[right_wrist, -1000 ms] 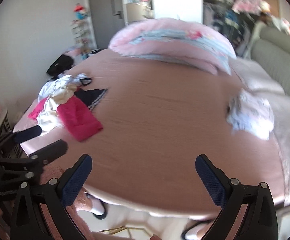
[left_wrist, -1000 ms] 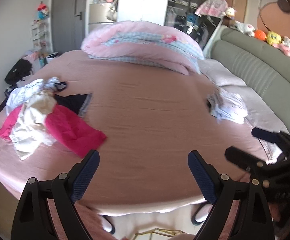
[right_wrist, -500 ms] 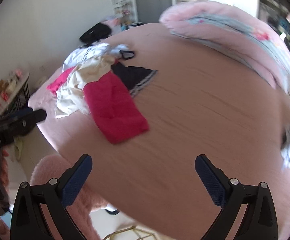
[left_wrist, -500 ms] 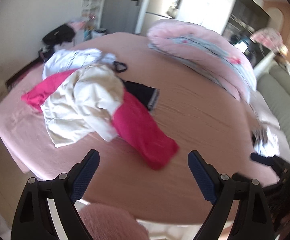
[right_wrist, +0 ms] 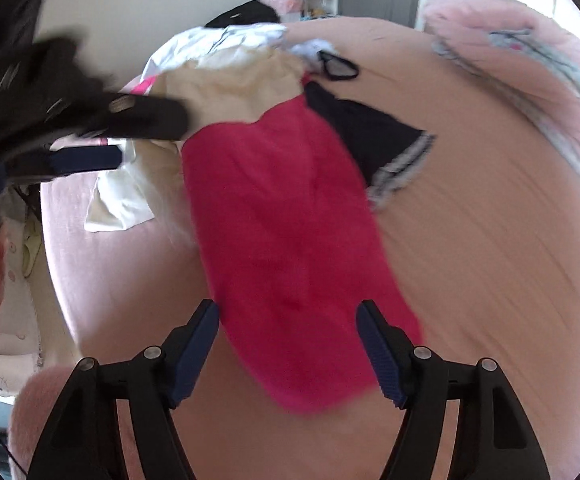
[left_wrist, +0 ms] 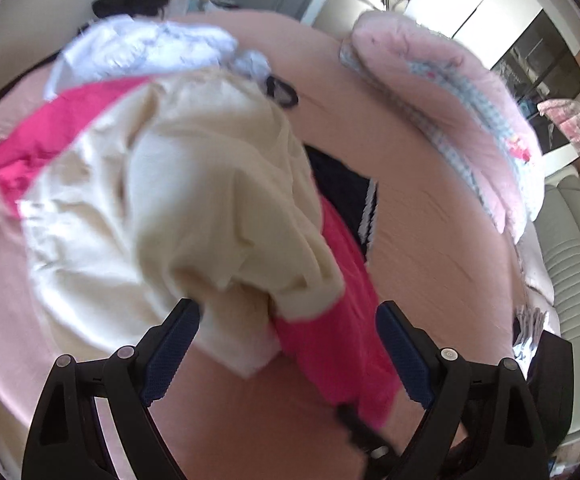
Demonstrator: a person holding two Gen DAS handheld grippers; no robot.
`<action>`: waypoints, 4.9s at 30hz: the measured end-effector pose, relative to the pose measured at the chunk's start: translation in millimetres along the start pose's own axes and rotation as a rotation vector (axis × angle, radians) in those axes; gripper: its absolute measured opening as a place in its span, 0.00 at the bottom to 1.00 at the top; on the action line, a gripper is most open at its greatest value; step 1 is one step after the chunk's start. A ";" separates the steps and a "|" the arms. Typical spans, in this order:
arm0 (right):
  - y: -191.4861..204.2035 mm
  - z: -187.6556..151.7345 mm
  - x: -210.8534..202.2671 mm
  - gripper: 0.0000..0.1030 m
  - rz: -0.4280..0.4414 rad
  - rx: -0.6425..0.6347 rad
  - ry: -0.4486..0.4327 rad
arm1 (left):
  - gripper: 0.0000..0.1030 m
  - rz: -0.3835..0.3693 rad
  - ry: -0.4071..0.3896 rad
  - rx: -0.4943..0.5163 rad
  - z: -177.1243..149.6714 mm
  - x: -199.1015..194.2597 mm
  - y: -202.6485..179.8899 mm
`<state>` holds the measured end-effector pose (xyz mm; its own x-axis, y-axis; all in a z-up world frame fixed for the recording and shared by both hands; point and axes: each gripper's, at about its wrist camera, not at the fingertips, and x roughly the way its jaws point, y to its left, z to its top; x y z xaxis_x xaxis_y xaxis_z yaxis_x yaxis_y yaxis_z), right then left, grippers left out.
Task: Fold clothes
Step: 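Grasp the pink hem with the right gripper while the left gripper grasps the cream body, then lift the garment with both grippers and pull it out of the pile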
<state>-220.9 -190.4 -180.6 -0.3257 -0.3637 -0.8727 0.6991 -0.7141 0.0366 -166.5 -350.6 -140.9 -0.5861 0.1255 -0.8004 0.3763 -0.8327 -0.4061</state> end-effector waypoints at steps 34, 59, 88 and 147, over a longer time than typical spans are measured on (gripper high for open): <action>-144.2 -164.7 -189.0 0.07 -0.318 0.291 -0.138 | 0.14 -0.269 0.116 0.403 -167.2 -12.0 -236.4; -274.5 -290.1 -275.9 0.37 -0.434 0.719 -0.079 | 0.50 -0.254 0.207 0.149 -187.2 -35.9 -197.3; -163.7 -262.1 -196.1 0.48 0.017 0.475 0.054 | 0.50 -0.102 0.402 0.194 -227.0 -2.8 -174.4; -112.6 -292.1 -162.9 0.43 0.022 0.449 0.052 | 0.72 -0.140 0.240 0.344 -141.8 47.8 -249.4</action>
<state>-60.6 124.0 -184.8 -0.2734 -0.3587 -0.8925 0.3558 -0.8998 0.2527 -186.7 -60.4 -140.3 -0.4163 0.3375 -0.8442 0.0208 -0.9248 -0.3800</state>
